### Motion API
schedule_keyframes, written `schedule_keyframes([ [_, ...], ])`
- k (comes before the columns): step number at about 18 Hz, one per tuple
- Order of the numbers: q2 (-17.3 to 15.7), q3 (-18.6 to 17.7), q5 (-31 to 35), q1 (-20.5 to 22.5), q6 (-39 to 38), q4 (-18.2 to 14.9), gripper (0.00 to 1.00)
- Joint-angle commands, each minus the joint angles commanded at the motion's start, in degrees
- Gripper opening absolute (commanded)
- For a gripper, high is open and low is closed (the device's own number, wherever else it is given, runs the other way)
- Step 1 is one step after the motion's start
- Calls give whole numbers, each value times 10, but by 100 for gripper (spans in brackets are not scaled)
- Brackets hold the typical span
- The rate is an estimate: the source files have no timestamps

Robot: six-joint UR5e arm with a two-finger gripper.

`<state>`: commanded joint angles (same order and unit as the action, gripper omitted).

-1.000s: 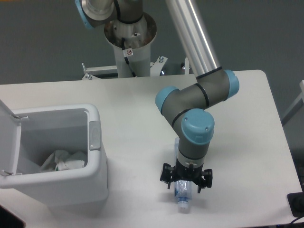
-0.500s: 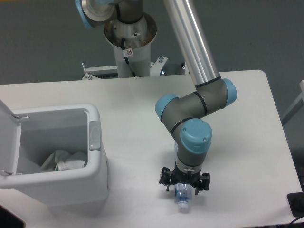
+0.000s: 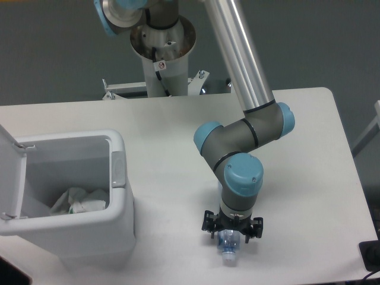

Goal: Place the trash in the trash can
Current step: 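Close the gripper around the bottle's cap end and lift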

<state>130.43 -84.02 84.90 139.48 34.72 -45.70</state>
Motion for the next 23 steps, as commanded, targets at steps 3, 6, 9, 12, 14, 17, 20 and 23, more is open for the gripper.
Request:
schedule_keyframes([
  [3, -1, 0, 0, -1, -1, 0, 63],
  [6, -1, 2, 0, -1, -1, 0, 63],
  [9, -3, 2, 0, -1, 1, 0, 63],
  [12, -4, 2, 0, -1, 1, 0, 63],
  [14, -6, 3, -1, -1, 1, 0, 63],
  [17, -11, 7, -3, 0, 0, 1, 63],
  [20, -33, 11, -17, 0, -17, 26, 63],
  [23, -48, 48, -99, 2, -69, 69, 63],
])
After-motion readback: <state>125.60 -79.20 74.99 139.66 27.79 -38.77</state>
